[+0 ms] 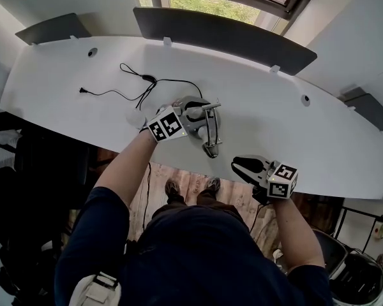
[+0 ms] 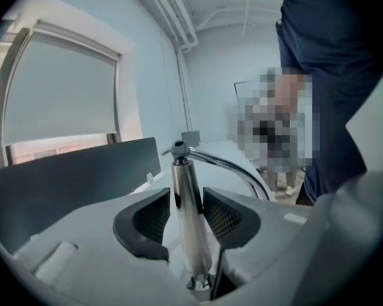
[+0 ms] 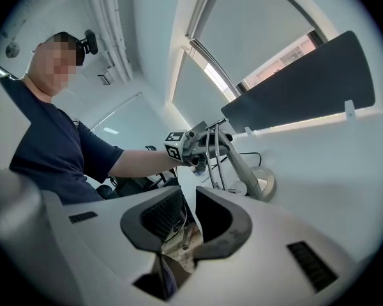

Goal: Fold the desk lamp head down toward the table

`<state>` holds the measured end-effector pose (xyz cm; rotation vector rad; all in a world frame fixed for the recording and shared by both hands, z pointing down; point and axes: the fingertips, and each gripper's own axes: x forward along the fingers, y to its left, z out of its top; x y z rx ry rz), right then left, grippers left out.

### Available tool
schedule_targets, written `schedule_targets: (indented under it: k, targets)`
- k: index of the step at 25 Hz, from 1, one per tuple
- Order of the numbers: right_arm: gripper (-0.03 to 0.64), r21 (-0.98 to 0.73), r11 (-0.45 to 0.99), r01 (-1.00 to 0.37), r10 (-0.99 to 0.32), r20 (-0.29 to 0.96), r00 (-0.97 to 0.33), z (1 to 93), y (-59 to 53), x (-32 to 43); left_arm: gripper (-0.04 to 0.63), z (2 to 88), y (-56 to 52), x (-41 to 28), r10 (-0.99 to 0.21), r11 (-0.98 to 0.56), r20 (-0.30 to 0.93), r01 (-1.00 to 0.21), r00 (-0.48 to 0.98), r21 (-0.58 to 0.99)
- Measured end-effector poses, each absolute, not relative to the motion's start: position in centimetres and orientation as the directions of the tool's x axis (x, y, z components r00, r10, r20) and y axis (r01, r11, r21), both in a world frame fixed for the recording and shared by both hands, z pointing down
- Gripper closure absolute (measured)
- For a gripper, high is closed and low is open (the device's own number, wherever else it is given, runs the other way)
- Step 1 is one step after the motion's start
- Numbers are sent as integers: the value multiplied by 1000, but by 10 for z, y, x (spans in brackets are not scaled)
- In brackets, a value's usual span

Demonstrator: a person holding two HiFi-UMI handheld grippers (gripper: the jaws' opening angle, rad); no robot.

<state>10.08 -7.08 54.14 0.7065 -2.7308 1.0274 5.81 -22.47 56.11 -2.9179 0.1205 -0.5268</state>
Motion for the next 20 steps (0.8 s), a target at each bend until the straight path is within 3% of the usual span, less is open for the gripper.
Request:
schedule_targets:
  k: [4, 12, 20]
  targets:
    - [537, -596, 652, -468, -379, 279, -883, 540, -68, 96, 436, 565, -230, 39, -179, -984, 248, -172, 952, -49]
    - [538, -581, 666, -468, -388, 267, -882, 531, -67, 81, 436, 547, -208, 8, -300, -953, 221, -300, 928, -37]
    - [538, -453, 692, -562, -512, 242, -825, 497, -74, 67, 440, 476, -147, 0, -374, -919, 117, -385, 920, 87]
